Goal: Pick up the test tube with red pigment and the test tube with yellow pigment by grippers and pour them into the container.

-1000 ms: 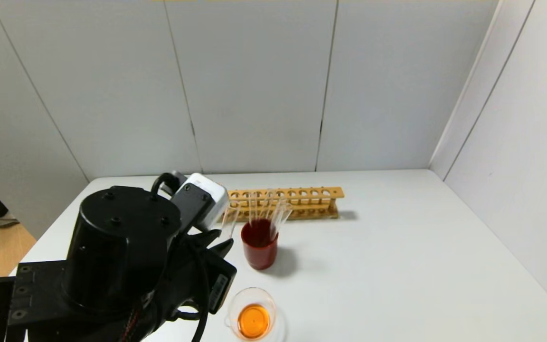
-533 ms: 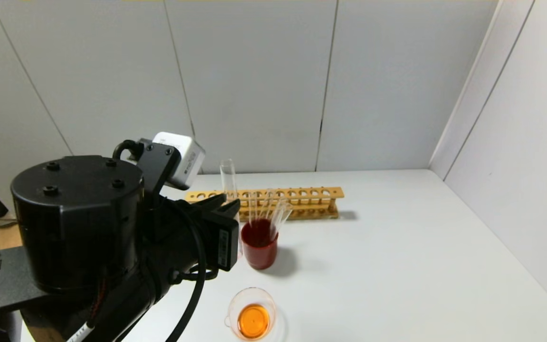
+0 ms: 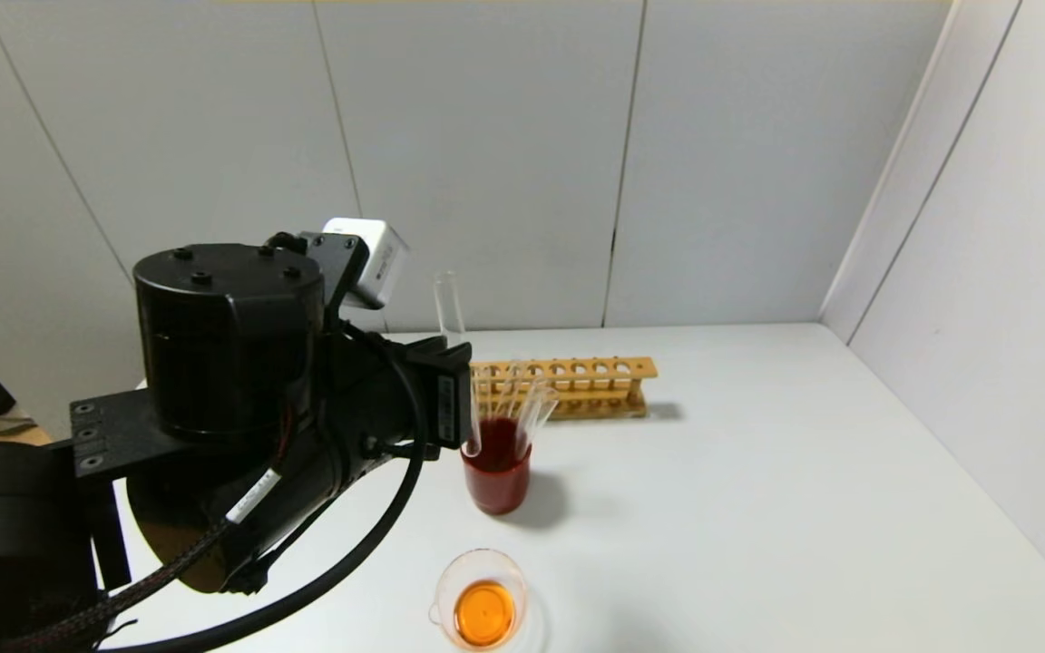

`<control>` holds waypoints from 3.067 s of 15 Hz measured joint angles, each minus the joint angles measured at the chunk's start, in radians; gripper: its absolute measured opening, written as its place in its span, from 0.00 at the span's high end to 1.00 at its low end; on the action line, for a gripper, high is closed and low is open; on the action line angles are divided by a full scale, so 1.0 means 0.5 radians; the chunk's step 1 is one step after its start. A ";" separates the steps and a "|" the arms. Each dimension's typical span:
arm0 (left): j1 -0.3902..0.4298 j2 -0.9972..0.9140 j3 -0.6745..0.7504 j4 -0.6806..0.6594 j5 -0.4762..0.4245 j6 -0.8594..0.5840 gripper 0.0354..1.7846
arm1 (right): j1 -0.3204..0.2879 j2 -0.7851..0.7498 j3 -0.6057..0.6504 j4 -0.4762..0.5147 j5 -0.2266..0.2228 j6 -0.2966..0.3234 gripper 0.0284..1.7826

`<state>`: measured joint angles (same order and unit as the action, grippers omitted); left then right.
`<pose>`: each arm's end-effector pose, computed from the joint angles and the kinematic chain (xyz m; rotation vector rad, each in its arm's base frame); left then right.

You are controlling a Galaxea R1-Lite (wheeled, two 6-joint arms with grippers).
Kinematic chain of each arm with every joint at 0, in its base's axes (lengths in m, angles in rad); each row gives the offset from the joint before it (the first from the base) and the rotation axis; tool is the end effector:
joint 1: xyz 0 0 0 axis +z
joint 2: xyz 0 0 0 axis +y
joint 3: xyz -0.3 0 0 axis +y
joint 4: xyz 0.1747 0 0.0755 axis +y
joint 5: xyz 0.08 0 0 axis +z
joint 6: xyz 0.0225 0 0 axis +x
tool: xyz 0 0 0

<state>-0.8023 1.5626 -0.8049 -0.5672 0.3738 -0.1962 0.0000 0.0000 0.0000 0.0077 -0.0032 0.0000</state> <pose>0.1974 -0.1923 0.2157 -0.0863 0.2008 -0.4094 -0.0228 -0.0001 0.0747 0.0000 0.0077 -0.0032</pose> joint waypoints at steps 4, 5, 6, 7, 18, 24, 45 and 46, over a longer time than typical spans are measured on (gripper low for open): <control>0.153 0.155 -0.029 -0.136 -0.058 -0.050 0.85 | 0.000 0.000 0.000 0.000 0.000 0.000 0.05; 0.190 0.190 -0.034 -0.147 -0.088 -0.054 0.85 | -0.001 0.000 0.000 0.000 0.000 0.000 0.05; 0.219 0.224 -0.038 -0.162 -0.125 -0.057 0.85 | -0.001 0.000 0.000 0.000 0.000 0.000 0.05; 0.237 0.256 -0.042 -0.181 -0.159 -0.057 0.85 | -0.001 0.000 0.000 0.000 0.001 0.000 0.05; 0.281 0.595 -0.044 -0.408 -0.154 -0.127 0.85 | -0.001 0.000 0.000 0.000 0.000 0.000 0.05; 0.273 0.717 -0.023 -0.489 -0.063 -0.134 0.85 | -0.001 0.000 0.000 -0.001 0.000 0.000 0.05; 0.295 0.498 0.005 -0.414 -0.041 0.030 0.02 | -0.001 0.000 0.000 0.000 0.000 0.000 0.05; 0.323 0.408 0.005 -0.357 -0.031 0.086 0.02 | 0.000 0.000 0.000 0.000 0.000 0.000 0.05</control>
<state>-0.6406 1.7664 -0.8023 -0.7455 0.3583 -0.1530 0.0000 0.0000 0.0000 0.0077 -0.0032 0.0000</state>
